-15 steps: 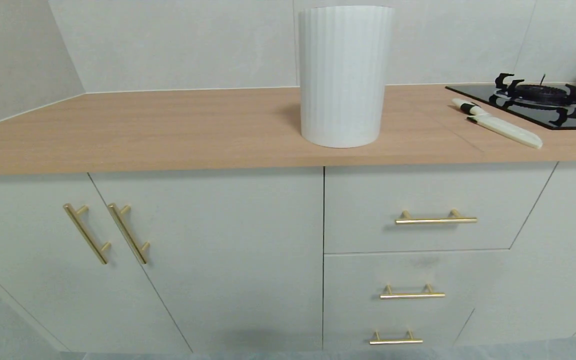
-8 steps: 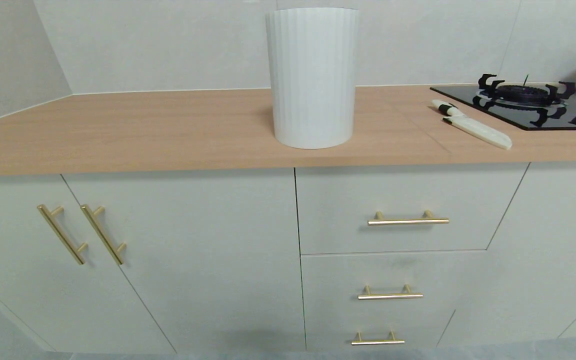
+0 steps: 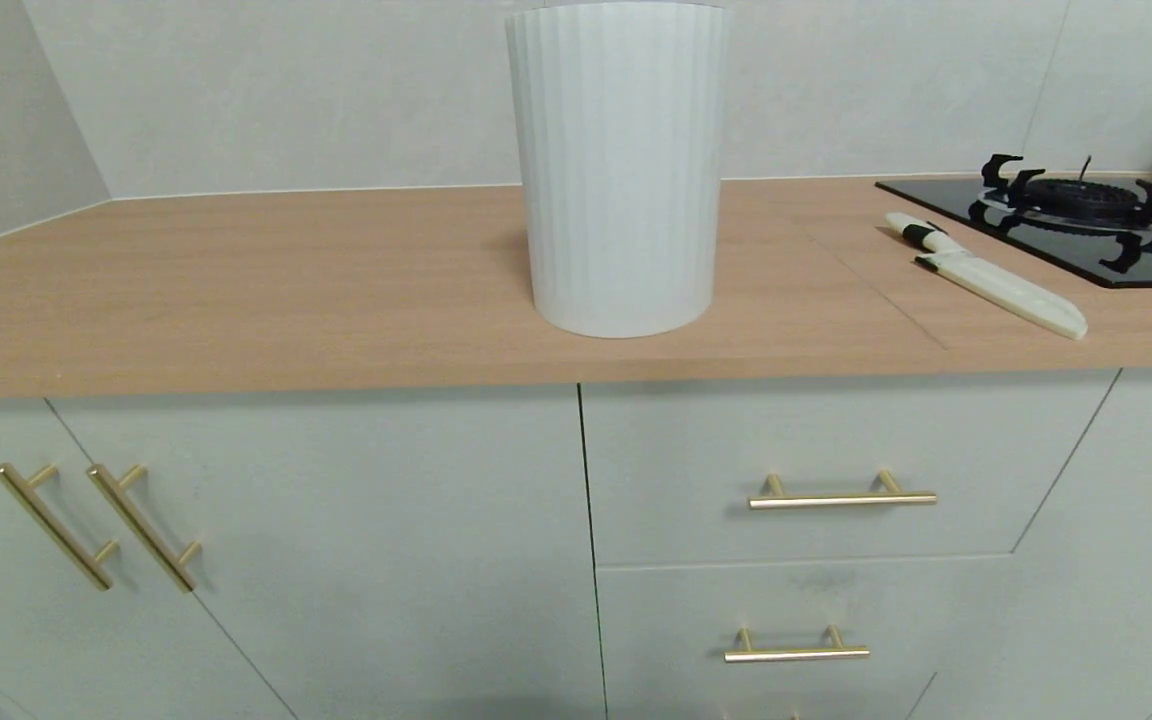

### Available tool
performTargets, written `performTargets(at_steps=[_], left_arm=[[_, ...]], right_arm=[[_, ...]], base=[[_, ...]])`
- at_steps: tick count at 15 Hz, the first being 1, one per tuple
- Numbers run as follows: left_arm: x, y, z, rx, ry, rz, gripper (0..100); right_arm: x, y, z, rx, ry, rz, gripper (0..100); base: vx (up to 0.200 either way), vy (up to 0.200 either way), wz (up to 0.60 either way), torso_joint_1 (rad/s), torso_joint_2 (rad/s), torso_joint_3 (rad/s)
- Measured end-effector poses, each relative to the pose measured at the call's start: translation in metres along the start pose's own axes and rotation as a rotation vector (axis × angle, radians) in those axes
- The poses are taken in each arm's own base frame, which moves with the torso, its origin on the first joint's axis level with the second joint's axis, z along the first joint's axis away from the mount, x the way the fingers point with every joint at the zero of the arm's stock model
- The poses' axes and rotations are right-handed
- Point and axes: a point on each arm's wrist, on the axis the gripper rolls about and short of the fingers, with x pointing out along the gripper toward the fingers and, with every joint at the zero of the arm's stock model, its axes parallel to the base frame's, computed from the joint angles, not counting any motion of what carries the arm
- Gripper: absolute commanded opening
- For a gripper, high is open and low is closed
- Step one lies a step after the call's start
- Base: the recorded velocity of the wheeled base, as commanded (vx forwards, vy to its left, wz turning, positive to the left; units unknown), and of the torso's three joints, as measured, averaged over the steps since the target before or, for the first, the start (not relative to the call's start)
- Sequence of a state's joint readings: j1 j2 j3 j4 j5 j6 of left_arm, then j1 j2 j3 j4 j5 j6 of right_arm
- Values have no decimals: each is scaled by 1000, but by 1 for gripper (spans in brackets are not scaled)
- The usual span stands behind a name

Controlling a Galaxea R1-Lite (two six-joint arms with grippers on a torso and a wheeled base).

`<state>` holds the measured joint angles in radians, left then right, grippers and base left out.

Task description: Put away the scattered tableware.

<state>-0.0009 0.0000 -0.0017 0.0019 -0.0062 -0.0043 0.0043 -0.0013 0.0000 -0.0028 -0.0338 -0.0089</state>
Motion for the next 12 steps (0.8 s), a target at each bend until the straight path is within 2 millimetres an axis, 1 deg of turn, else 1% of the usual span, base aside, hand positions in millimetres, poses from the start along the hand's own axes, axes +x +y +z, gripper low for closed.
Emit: performTargets(at_steps=[6,8,10,12], left_arm=[[0,0,0,0,0,0,100],[0,0,0,0,-1,1,100],[0,0,0,0,0,0,100],[0,0,0,0,-2,0,100]], right_arm=[[0,0,0,0,0,0,100],[0,0,0,0,0,0,100],[0,0,0,0,0,-1,100],[0,0,0,0,0,0,100]], base=[[0,0,0,0,0,0],[0,0,0,5,-237,-244],[0,0,0,41,-188,-337],[0,0,0,63,-559,-356]])
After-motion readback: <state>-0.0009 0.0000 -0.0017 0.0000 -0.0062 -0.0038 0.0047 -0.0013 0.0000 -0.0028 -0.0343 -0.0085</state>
